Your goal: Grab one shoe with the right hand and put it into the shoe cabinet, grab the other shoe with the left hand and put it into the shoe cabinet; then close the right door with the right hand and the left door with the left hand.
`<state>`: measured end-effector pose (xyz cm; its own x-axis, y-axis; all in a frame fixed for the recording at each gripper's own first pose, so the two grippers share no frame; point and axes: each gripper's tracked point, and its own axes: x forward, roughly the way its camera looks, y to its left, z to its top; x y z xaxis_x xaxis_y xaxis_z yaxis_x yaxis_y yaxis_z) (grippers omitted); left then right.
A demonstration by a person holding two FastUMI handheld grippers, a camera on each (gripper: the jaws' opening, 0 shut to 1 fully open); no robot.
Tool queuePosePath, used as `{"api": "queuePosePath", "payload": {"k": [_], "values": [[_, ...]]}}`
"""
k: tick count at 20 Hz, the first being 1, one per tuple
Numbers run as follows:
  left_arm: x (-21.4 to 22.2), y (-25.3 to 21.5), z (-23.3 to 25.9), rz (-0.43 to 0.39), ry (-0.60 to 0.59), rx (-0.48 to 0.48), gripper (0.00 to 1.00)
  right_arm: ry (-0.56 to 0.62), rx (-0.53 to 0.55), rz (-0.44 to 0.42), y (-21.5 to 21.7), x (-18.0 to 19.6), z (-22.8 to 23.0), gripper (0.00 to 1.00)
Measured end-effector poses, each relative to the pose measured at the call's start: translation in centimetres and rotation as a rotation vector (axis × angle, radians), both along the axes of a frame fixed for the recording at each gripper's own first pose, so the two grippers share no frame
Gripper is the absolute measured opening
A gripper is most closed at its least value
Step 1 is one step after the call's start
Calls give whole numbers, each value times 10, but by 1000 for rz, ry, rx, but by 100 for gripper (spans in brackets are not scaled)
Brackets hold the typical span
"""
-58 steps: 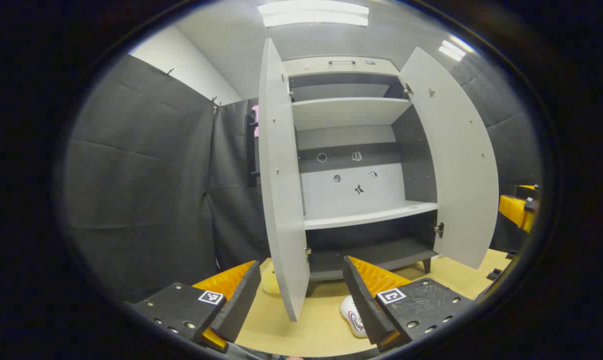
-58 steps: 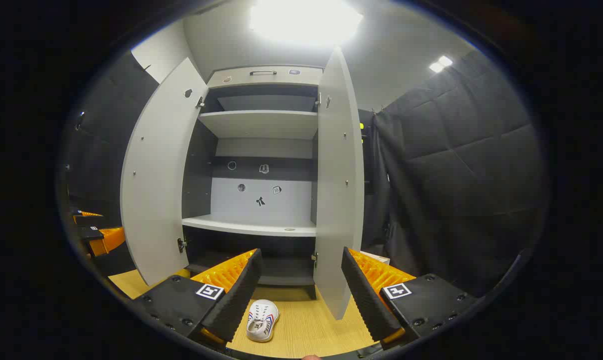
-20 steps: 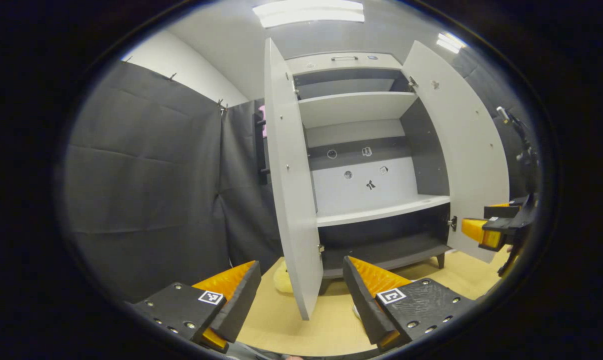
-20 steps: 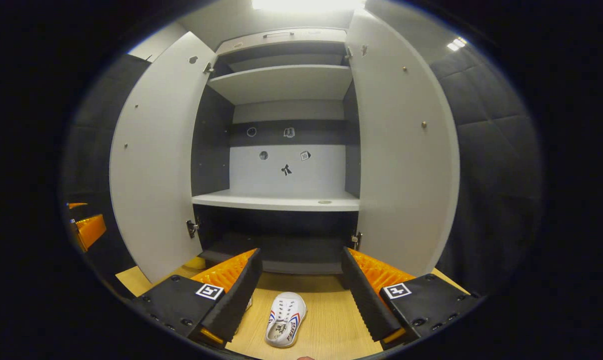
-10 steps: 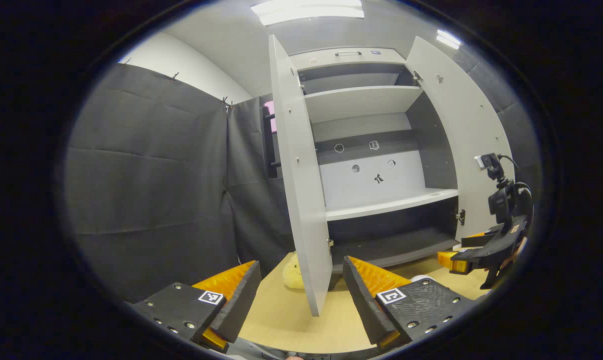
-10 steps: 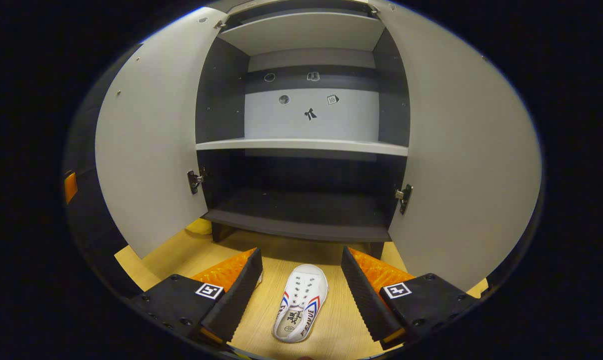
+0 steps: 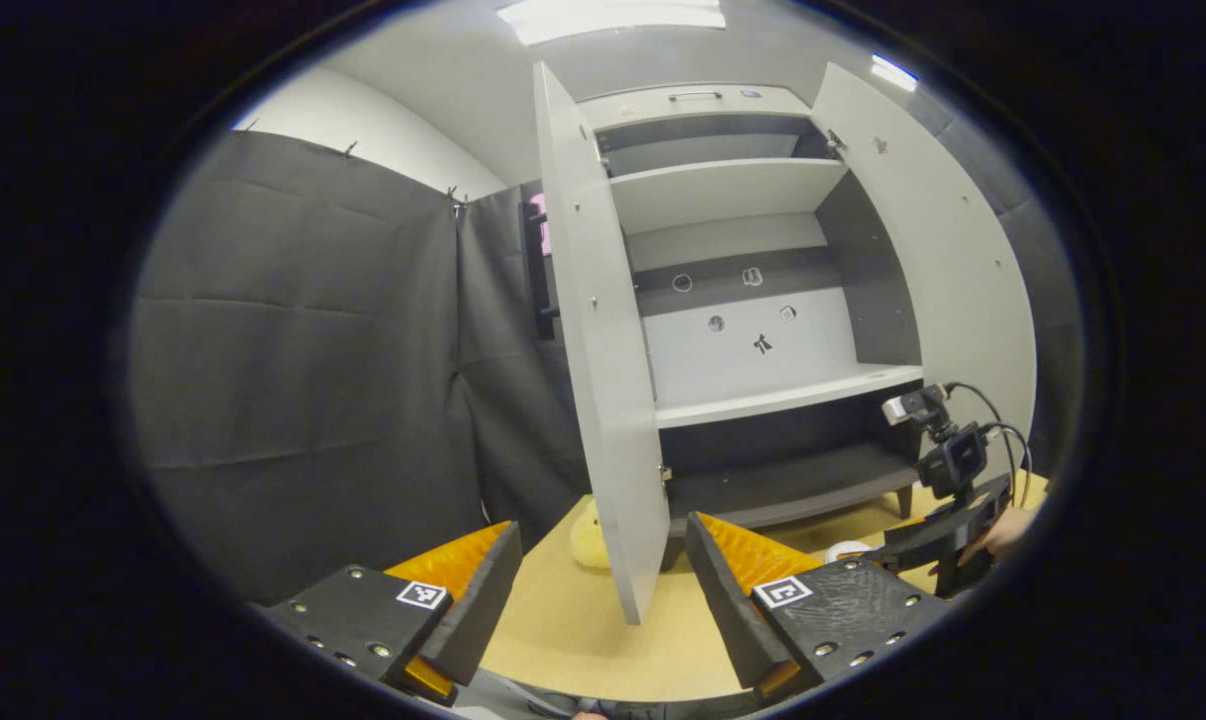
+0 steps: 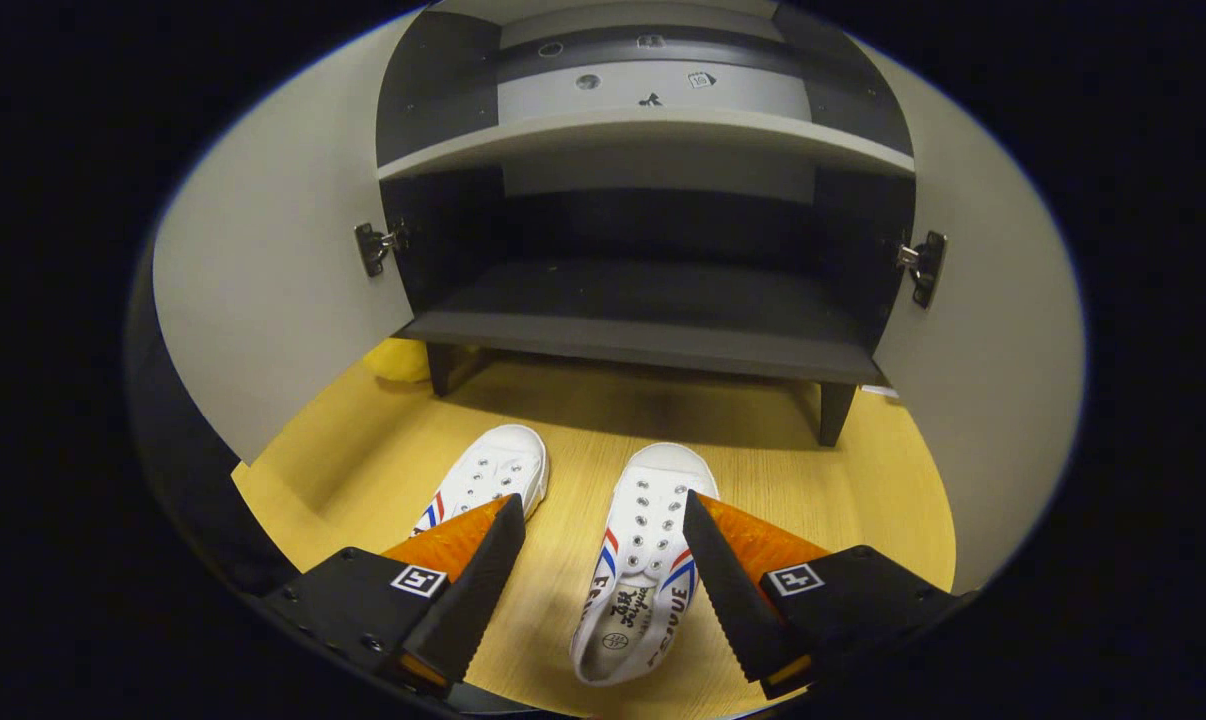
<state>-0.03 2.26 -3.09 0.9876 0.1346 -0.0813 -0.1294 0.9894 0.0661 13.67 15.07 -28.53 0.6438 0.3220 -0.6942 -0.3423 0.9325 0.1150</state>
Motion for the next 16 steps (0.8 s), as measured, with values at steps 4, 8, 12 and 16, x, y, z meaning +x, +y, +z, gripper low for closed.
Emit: {"api": "queuePosePath", "payload": {"k": [4, 8, 12, 16], "values": [[0, 1, -3, 4, 11, -1, 94, 82, -24, 22, 5, -4, -25, 100], [1, 3, -4, 5, 17, 2, 94, 159, -48, 25, 9, -10, -47, 91], [0, 5, -5, 10, 21, 7, 95, 218, -71, 14, 10, -12, -65, 89], [-2, 5, -4, 16, 20, 14, 94, 235, -158, -7, 6, -7, -77, 77]]}}
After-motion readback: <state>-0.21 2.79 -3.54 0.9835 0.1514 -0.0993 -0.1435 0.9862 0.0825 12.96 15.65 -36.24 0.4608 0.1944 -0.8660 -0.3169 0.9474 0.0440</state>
